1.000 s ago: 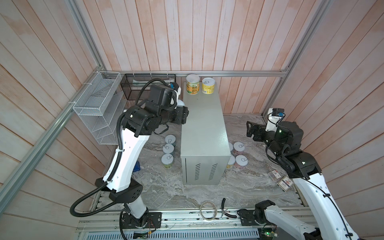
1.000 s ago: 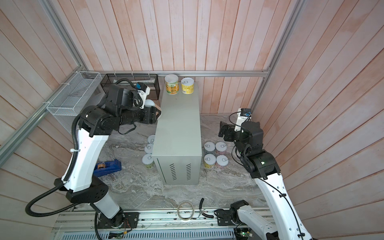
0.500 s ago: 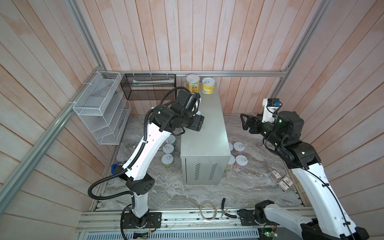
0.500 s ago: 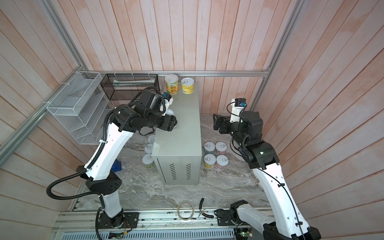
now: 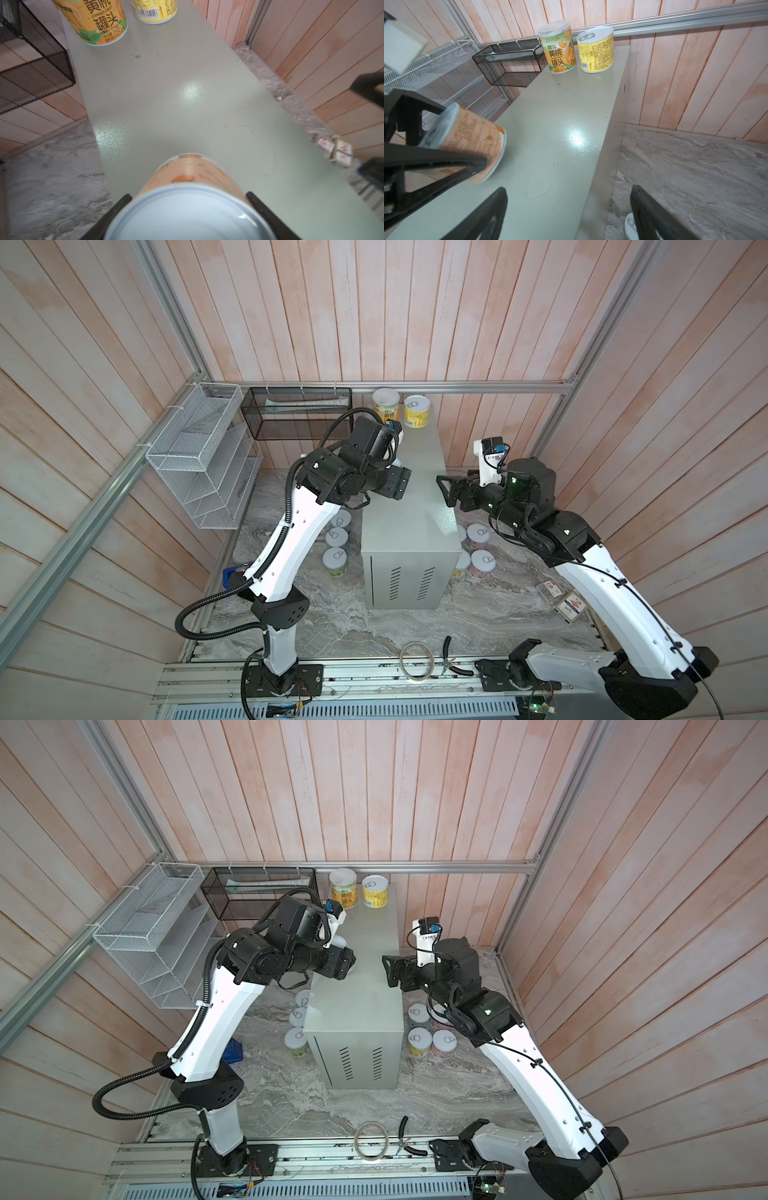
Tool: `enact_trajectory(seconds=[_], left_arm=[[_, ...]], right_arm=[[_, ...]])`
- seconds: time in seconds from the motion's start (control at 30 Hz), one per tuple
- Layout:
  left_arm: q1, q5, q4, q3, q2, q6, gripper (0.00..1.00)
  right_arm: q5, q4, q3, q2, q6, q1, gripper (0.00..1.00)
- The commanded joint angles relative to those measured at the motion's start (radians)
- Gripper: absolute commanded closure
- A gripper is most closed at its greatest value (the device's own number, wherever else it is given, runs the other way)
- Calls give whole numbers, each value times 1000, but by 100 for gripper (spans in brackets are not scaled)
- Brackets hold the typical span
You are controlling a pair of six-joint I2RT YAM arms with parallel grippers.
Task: Place and organize the canned foods onto the counter
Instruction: 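Lift the orange-labelled can toward the cabinet top with left gripper while right gripper rises, then close the right gripper on the orange-labelled can held by the left gripper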
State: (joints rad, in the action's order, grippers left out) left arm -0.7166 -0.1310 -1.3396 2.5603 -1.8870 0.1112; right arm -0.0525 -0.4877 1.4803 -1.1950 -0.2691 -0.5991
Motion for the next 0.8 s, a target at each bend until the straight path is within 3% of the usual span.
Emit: enact_trajectory(seconds=[0.0, 0.2, 0.3, 0.6, 0.77], left_arm=[[-4, 9, 71, 40, 2, -23, 11], [-4, 16, 78, 54, -12, -23, 11], [-4, -28, 102, 55, 9, -26, 0], [-4, -184, 224, -2, 121, -71, 0], [14, -162, 326, -180, 240, -68, 0]], right_arm=[[-30, 20, 35, 0, 0, -17, 8], [-31, 15, 36, 9, -9, -31, 8], [-37, 1, 59, 3, -3, -57, 9], [-82, 4, 66, -23, -3, -191, 11], [-142, 26, 74, -61, 5, -277, 13]])
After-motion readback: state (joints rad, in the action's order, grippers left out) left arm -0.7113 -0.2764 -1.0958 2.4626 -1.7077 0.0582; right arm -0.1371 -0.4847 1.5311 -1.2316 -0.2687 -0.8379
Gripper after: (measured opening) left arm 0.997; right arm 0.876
